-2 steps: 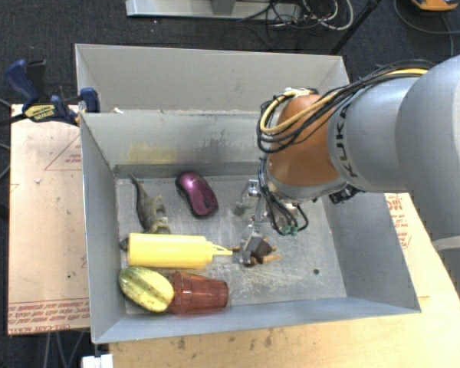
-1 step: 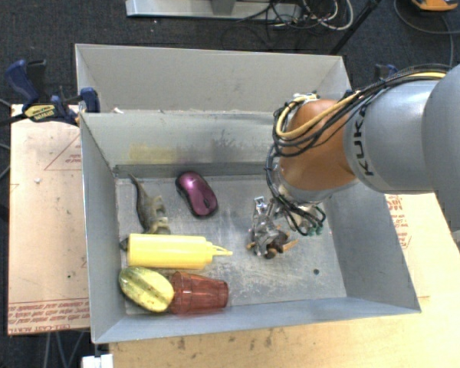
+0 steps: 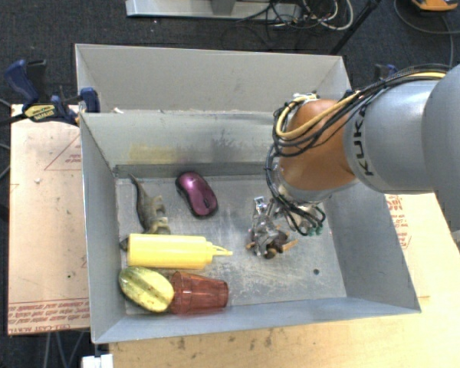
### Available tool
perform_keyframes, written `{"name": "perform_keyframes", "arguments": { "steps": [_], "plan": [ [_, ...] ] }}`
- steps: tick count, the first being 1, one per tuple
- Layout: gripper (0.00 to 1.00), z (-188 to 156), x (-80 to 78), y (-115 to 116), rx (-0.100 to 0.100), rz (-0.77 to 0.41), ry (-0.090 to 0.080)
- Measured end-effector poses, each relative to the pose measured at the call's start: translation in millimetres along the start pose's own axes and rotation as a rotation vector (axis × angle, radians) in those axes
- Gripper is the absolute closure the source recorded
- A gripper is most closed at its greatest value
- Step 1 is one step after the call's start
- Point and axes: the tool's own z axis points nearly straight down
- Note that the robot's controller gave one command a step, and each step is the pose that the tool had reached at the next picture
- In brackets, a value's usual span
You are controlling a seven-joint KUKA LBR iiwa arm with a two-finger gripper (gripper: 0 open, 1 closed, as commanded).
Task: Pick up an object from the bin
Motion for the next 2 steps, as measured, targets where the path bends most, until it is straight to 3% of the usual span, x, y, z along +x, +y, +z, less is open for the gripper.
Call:
{"name": "perform_keyframes", "arguments": {
  "steps": [1,2],
  "plan": [
    [1.0,-39.1,7.9,8.5,-0.009,-0.009,0.013],
    [1.0,-82.3,6.2,9.4,-0.006,-0.031,0.001]
  ]
}}
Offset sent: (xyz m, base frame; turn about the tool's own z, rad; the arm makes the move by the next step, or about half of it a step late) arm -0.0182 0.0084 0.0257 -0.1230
